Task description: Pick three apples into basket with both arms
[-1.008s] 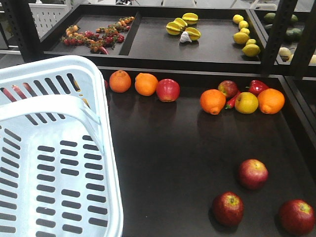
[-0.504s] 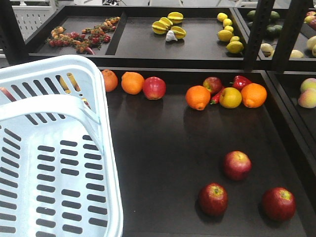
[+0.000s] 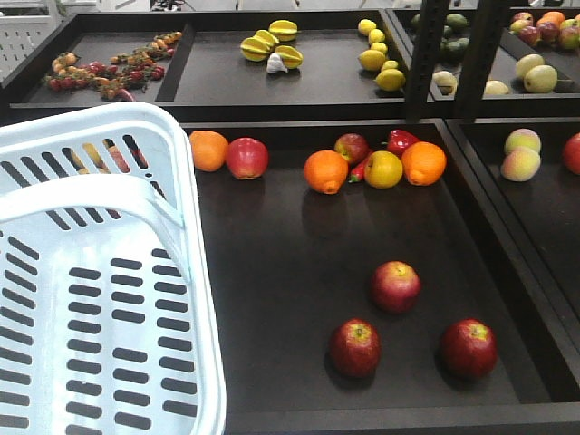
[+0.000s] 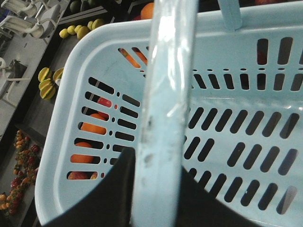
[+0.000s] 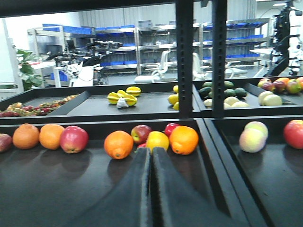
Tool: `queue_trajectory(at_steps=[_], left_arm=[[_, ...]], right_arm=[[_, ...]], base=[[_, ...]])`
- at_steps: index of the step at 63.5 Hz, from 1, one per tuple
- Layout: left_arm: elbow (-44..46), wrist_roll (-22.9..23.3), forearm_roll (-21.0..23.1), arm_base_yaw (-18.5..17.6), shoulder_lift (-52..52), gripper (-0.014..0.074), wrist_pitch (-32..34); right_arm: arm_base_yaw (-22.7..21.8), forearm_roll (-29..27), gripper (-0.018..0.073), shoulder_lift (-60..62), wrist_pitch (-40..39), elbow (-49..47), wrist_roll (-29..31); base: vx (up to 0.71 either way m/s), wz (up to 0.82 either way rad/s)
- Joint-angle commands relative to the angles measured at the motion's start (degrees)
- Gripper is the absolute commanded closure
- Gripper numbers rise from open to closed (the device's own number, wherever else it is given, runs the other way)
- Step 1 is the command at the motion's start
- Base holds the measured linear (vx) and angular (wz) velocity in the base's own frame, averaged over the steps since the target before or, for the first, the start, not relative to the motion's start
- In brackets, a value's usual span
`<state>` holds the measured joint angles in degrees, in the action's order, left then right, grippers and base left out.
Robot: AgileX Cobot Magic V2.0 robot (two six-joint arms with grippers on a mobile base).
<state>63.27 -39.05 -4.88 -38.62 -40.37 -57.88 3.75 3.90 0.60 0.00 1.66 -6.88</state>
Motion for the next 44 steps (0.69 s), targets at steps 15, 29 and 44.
queue_trajectory(at_steps=[15,29,44], left_arm=[[1.94,0.85,-0.1,-0.22,0.04,0.0604,5.28],[1.94,0.85,-0.1,-0.22,0.04,0.0604,5.28],[1.94,0.85,-0.1,-0.22,0.04,0.0604,5.28]], right_arm=[[-0.29,0.41,0.0568,0.6,-3.96,0.83,0.13],[-0.29,0.41,0.0568,0.6,-3.96,0.83,0.13],[-0.29,0.41,0.0568,0.6,-3.96,0.83,0.13]], base=[[-0.03,-0.15],[0.0,-0.02],[0.01,0.04]])
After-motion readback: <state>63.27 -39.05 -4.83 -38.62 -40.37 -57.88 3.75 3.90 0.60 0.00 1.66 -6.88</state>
